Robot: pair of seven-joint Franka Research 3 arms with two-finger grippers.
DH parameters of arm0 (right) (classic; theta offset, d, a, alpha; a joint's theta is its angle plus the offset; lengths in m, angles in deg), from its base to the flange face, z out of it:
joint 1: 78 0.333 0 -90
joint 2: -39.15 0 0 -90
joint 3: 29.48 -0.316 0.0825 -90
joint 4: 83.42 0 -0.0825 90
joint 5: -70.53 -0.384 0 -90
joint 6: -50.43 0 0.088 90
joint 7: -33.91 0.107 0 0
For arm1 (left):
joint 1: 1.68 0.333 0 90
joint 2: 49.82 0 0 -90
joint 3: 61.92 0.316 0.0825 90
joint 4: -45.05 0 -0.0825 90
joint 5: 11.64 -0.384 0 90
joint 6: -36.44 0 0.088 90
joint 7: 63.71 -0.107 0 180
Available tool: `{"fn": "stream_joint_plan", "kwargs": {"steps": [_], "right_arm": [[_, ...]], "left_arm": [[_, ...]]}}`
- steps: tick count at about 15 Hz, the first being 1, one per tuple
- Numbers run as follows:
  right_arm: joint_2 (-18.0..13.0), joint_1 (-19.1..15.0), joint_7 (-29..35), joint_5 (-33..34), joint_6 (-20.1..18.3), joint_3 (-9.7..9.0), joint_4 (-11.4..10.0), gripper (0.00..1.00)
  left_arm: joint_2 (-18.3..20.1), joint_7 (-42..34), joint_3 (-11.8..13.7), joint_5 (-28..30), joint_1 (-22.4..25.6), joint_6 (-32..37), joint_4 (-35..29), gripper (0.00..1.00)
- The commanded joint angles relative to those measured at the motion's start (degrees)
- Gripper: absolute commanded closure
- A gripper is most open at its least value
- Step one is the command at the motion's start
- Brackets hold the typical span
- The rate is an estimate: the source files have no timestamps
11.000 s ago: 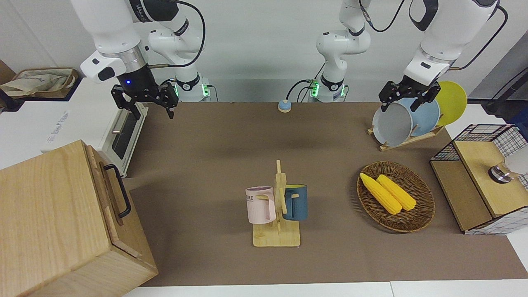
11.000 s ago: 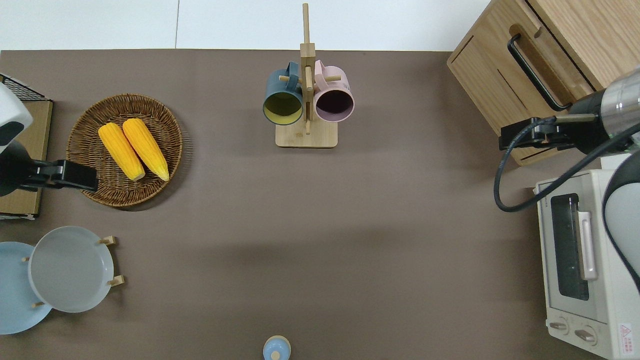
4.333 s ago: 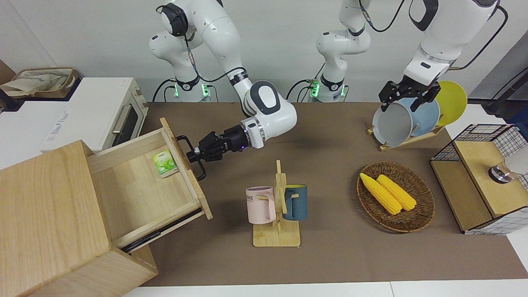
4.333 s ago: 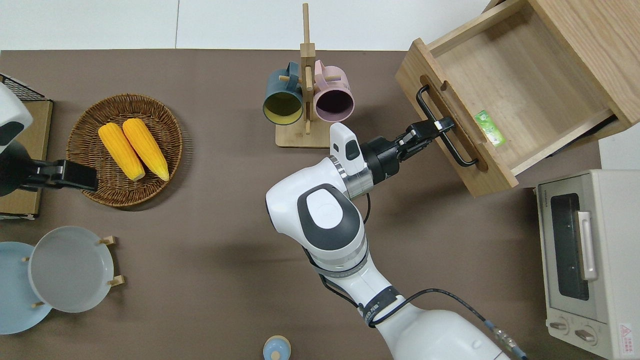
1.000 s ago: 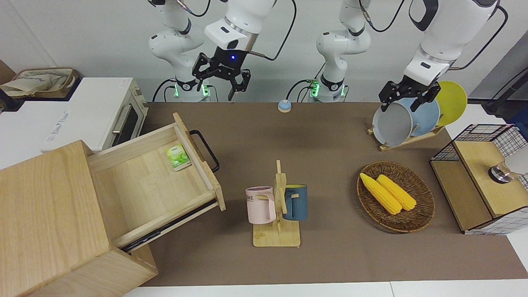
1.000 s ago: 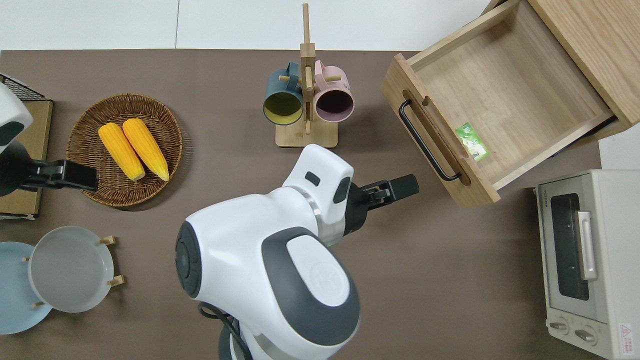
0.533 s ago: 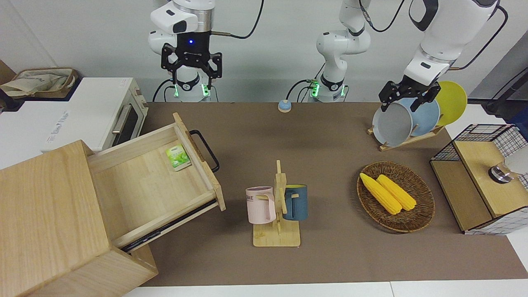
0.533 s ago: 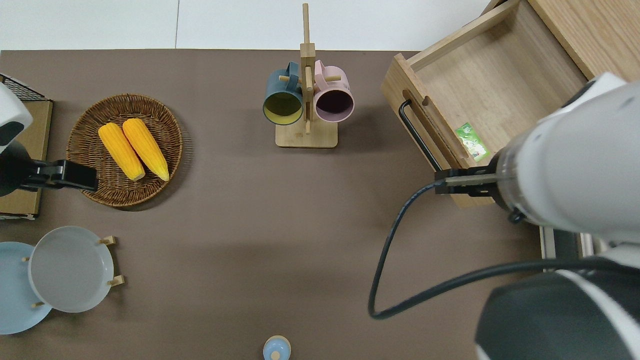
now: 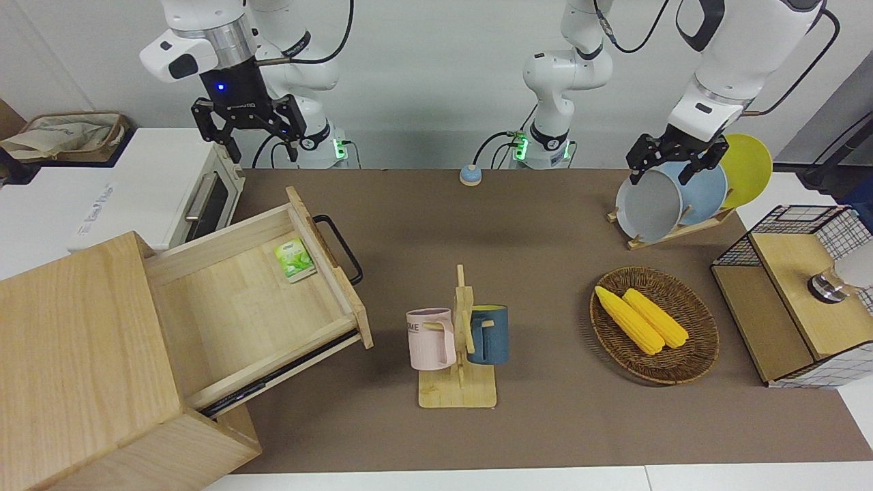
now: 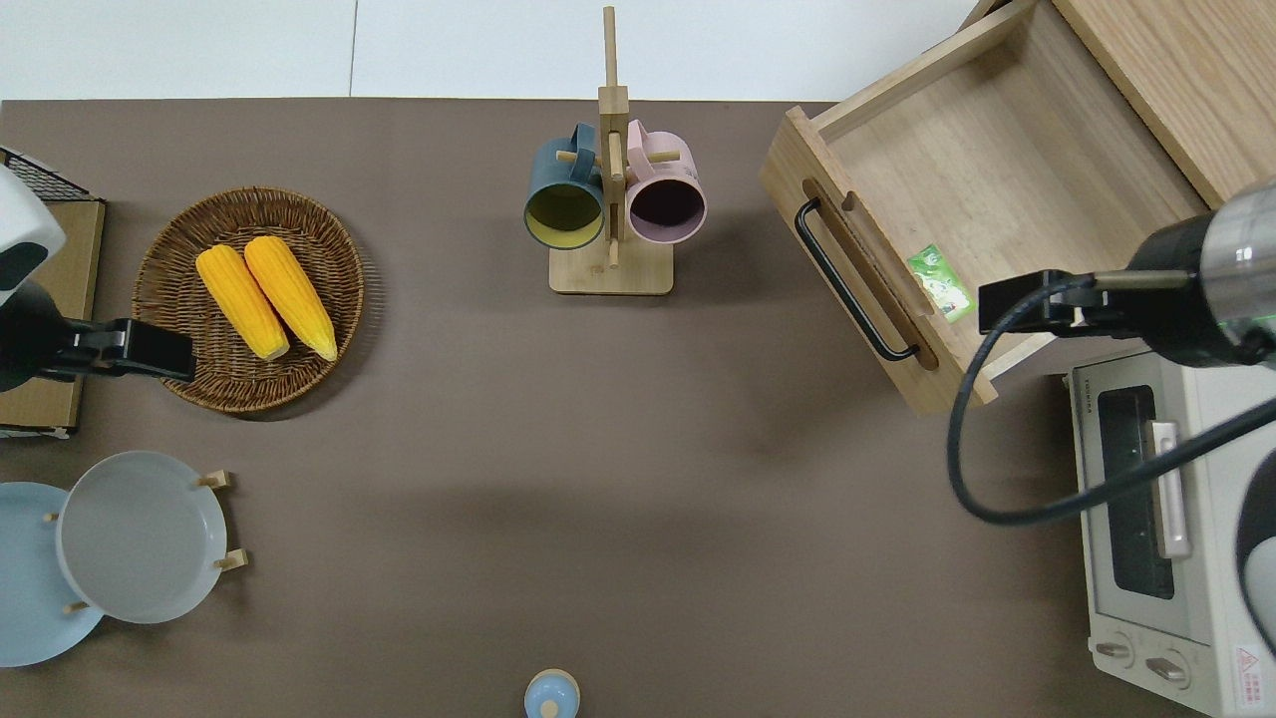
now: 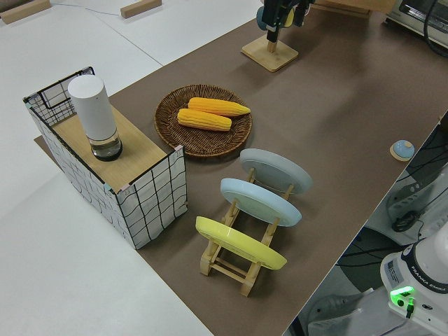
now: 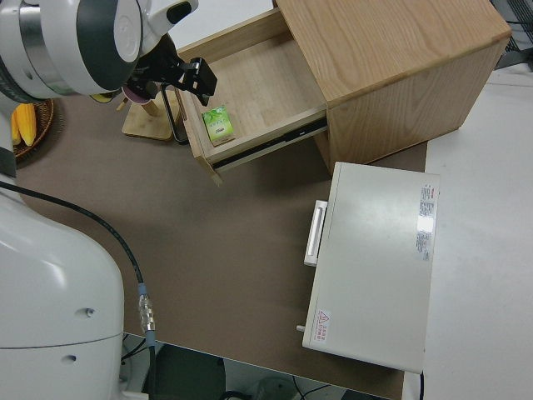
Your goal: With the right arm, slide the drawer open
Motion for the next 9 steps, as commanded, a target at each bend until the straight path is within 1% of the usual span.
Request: {"fn": "stream_joint_plan", "kwargs": {"steps": [1,2,9], "right_arm": [[-0.8,-3.1,-2.5,-1.8,4.6,-1.19,-5.7,0.013],[-0.4,-3.3,-2.6,-1.9,4.7,-1.19,-6.1,0.013],[-0.1,-2.8,-1.9,0.1,4.2,-1.1,-6.0,0.013]], "left_arm": [[-0.7,-0.6,-0.4,-1.0,0.2,1.1,1.5,0.01],[-0.7,-0.6,-0.4,-1.0,0.2,1.1,1.4,0.01],[-0.7,-0.6,-0.4,-1.0,0.2,1.1,1.4,0.01]]}}
